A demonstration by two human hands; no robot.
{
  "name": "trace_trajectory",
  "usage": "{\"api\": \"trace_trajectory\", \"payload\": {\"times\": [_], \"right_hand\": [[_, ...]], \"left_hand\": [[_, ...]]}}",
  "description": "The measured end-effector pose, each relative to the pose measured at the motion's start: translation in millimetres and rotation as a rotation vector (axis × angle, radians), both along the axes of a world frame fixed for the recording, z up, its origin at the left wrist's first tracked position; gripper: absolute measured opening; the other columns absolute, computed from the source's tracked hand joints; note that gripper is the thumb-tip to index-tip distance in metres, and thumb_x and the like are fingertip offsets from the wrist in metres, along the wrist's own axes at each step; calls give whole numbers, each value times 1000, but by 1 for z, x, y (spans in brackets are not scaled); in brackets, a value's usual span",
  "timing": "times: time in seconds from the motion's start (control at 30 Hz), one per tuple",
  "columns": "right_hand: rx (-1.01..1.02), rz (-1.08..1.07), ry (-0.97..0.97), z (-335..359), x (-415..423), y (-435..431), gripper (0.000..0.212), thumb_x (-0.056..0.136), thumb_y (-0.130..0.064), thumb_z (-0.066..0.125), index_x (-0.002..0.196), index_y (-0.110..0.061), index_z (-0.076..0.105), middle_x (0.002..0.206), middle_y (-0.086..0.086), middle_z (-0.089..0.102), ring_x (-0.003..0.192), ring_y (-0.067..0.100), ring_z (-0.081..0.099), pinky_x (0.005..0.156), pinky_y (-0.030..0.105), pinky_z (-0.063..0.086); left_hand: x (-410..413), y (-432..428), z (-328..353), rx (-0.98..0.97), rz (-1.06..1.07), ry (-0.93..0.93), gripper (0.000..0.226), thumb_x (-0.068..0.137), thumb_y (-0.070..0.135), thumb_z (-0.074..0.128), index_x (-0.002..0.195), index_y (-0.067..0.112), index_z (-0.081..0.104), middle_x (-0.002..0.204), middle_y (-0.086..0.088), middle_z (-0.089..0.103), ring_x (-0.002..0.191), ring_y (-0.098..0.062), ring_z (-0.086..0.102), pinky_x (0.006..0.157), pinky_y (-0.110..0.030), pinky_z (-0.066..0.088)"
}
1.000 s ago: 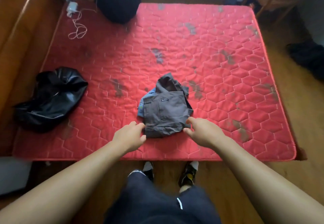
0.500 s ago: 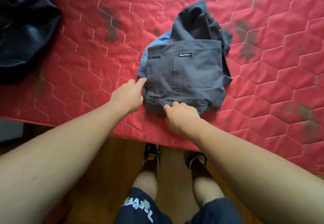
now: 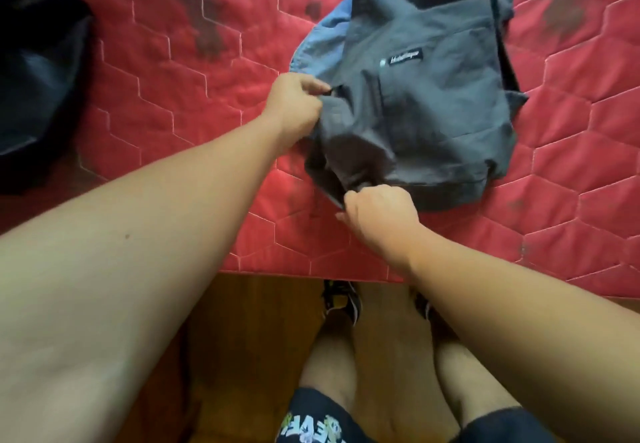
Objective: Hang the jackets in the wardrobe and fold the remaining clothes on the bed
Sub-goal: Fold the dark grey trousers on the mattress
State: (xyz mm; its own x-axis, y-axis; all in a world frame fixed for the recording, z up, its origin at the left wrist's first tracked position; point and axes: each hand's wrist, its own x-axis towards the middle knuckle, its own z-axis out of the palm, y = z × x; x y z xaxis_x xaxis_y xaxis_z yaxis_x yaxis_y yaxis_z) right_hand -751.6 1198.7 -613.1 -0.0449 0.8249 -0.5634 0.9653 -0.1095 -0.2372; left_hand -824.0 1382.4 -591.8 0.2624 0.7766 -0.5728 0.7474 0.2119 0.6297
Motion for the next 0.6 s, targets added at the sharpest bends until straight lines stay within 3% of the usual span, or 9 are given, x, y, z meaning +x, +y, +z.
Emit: {"api": "trace_trajectory", "payload": {"times": [0.1, 0.17, 0.23, 0.37, 0.43, 0.5, 0.6], "right_hand": [[72, -43, -38, 44, 33, -14, 48, 99, -62, 43, 97, -21, 68, 97, 2, 73, 91, 31, 71, 63, 35, 37], [102, -35, -59, 84, 52, -18, 42, 99, -56, 44, 96, -21, 68, 96, 2, 73, 92, 30, 71, 63, 35, 43], [142, -3, -85, 129, 71, -18, 32, 100, -45, 45, 97, -21, 66, 96, 2, 72, 93, 30, 71, 64, 35, 46], [228, -36, -148, 231, 112, -15, 18, 101, -33, 49, 103, -19, 60, 94, 5, 66, 89, 32, 70, 63, 39, 48], [256, -37, -172, 280, 131, -16, 12, 94, -15, 56, 105, -20, 54, 87, 2, 52, 86, 34, 66, 57, 40, 40], [272, -34, -197, 329, 148, -16, 26, 86, -6, 57, 107, -21, 52, 85, -1, 36, 85, 33, 61, 58, 37, 33], [353, -105, -214, 401, 161, -14, 24, 91, -14, 56, 105, -31, 48, 85, -2, 28, 88, 32, 52, 62, 37, 34]], "left_hand": [[-15, -9, 47, 168, -268, 127, 43, 79, -11, 56, 109, 9, 77, 102, -13, 74, 97, -26, 69, 84, -28, 54], [-23, -15, 82, 327, -515, 224, 35, 81, -2, 60, 108, 13, 77, 105, -15, 68, 100, -34, 64, 86, -38, 52], [-27, -19, 119, 423, -626, 264, 22, 86, 8, 61, 103, 11, 74, 103, -14, 58, 100, -36, 59, 82, -44, 50], [-20, -17, 207, 567, -542, 189, 12, 88, 13, 63, 91, 2, 64, 103, -15, 52, 102, -36, 51, 86, -49, 49], [-13, -12, 257, 580, -445, 99, 10, 88, 10, 61, 91, 1, 59, 103, -16, 55, 99, -36, 53, 88, -48, 47], [-5, -7, 309, 568, -408, 50, 7, 89, 8, 57, 93, 3, 53, 90, -15, 61, 85, -37, 57, 79, -47, 48], [5, -1, 386, 646, -401, -22, 9, 89, 5, 54, 92, 8, 46, 69, -8, 58, 68, -36, 54, 61, -41, 41]]}}
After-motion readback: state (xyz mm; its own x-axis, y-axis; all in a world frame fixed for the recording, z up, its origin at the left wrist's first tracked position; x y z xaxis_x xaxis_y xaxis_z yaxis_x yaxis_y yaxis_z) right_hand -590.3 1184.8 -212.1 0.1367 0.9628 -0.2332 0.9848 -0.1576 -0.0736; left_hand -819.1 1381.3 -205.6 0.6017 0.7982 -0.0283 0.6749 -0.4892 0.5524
